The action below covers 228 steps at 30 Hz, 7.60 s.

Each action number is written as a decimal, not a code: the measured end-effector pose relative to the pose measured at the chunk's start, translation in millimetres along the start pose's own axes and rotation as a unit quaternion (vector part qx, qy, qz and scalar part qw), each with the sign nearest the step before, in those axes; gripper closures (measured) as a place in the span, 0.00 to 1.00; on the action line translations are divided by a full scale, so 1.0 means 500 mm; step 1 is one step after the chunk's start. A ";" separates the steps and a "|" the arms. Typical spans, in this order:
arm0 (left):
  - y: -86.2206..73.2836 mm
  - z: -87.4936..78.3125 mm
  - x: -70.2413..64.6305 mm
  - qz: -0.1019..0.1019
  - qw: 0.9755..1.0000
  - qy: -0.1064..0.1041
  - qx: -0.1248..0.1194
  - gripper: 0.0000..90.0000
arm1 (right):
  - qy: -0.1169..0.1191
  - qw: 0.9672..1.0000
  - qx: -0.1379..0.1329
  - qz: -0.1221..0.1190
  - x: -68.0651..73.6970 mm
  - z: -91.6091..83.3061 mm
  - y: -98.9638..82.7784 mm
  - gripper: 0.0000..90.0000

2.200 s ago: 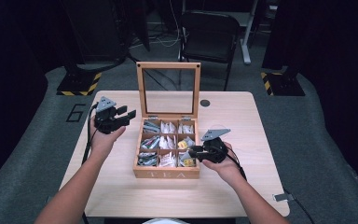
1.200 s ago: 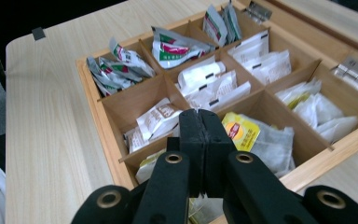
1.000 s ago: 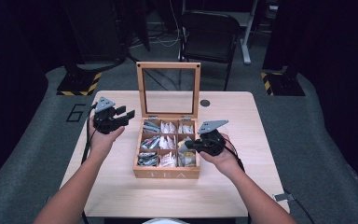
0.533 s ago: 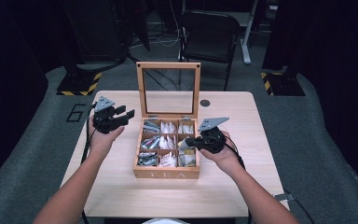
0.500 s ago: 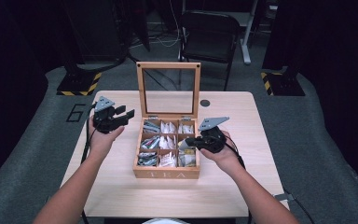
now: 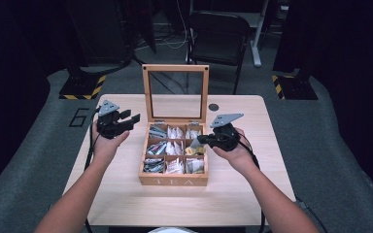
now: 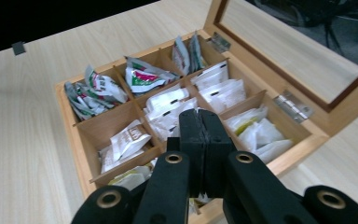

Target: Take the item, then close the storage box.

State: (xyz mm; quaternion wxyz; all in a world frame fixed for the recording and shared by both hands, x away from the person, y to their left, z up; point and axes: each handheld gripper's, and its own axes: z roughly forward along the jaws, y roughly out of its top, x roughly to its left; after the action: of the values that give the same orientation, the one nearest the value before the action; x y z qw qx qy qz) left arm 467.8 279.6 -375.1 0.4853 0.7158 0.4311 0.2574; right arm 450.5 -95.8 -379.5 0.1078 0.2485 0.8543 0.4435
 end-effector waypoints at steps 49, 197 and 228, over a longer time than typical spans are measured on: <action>-0.003 0.007 -0.002 0.000 1.000 0.000 0.004 0.59 | -0.111 0.992 0.003 0.051 -0.140 -0.107 -0.040 0.99; -0.013 -0.039 0.032 -0.013 1.000 0.024 0.002 0.57 | -0.098 0.993 0.014 0.063 -0.243 0.056 0.081 0.48; -0.035 -0.080 0.054 -0.027 0.998 0.052 0.002 0.57 | -0.089 0.994 0.015 0.064 -0.258 0.116 0.098 0.51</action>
State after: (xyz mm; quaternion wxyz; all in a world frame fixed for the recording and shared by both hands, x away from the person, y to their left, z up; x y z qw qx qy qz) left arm 443.4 324.6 -376.5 0.4675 0.6905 0.4756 0.2803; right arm 600.0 -98.3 -378.0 0.1510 0.3433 0.8302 0.4123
